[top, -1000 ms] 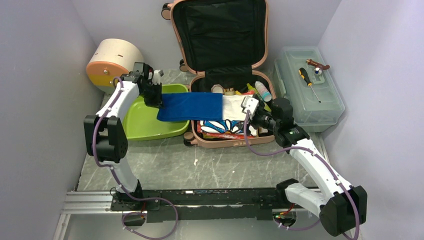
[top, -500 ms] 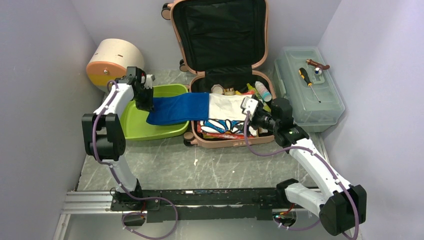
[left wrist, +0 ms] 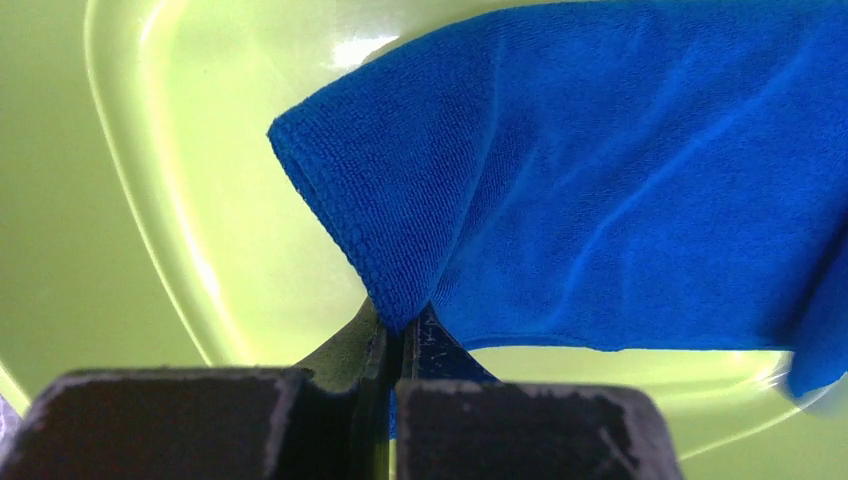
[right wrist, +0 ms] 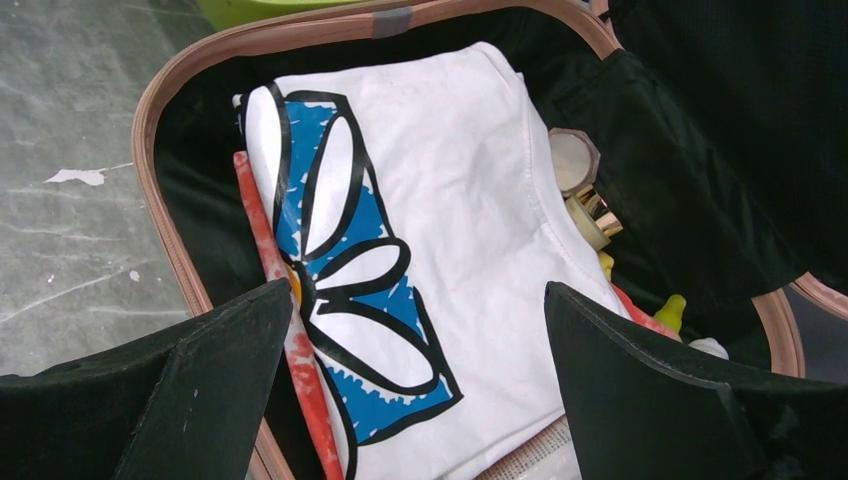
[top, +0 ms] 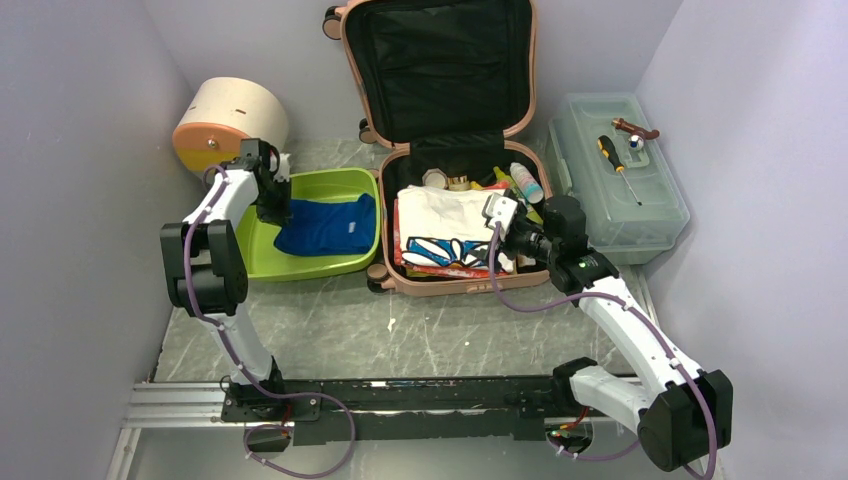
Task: Open, take out, and arrange the luggage
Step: Place the clothes in the bin.
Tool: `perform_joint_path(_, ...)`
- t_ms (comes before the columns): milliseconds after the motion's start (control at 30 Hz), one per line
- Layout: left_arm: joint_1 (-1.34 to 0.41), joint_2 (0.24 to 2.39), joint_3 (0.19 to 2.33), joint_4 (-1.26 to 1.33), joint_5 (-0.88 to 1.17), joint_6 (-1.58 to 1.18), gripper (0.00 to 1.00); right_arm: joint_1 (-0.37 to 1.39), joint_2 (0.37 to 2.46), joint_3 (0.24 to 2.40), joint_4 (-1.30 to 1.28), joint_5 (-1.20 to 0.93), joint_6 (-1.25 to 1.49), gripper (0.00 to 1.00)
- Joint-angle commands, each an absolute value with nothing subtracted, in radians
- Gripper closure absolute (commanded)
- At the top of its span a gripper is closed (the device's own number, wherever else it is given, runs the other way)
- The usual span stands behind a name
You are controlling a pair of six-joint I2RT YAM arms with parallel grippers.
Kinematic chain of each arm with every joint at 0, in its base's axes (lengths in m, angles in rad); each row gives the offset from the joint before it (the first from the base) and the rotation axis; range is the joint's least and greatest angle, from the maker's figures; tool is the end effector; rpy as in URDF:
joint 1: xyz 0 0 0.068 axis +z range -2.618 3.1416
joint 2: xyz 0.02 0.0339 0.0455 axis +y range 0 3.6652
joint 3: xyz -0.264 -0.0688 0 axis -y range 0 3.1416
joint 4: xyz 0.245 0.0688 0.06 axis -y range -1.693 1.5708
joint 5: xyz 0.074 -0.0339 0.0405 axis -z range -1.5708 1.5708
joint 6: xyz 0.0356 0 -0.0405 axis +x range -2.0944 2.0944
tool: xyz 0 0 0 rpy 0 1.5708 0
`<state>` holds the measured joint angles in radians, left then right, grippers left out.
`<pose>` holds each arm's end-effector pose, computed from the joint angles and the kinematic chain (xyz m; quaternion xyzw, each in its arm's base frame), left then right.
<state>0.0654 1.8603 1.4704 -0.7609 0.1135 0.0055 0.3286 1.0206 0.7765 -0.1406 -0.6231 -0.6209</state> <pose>0.3888 0.0214 0.2290 -0.0174 0.9764 -0.0481 0.2100 0.2106 0.0938 0.2989 -0.5132 0.6237 0.1740 0.5633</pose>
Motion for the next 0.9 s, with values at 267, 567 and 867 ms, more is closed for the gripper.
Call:
perform_joint_path(267, 0.085, 1.848, 1.475, -0.748, 0.012, 0.007, 1.0, 0.319, 1.009, 0.773, -0.108, -0.662, -0.63, 0.0)
perform_joint_path(567, 0.092, 1.789, 1.474, -0.762, -0.051, -0.037, 1.0, 0.319, 1.015, 0.774, -0.112, -0.668, -0.631, 0.0)
perform_joint_path(867, 0.091, 1.809, 1.488, -0.756, -0.097, -0.02, 1.0, 0.317, 1.01, 0.774, -0.11, -0.672, -0.626, 0.0)
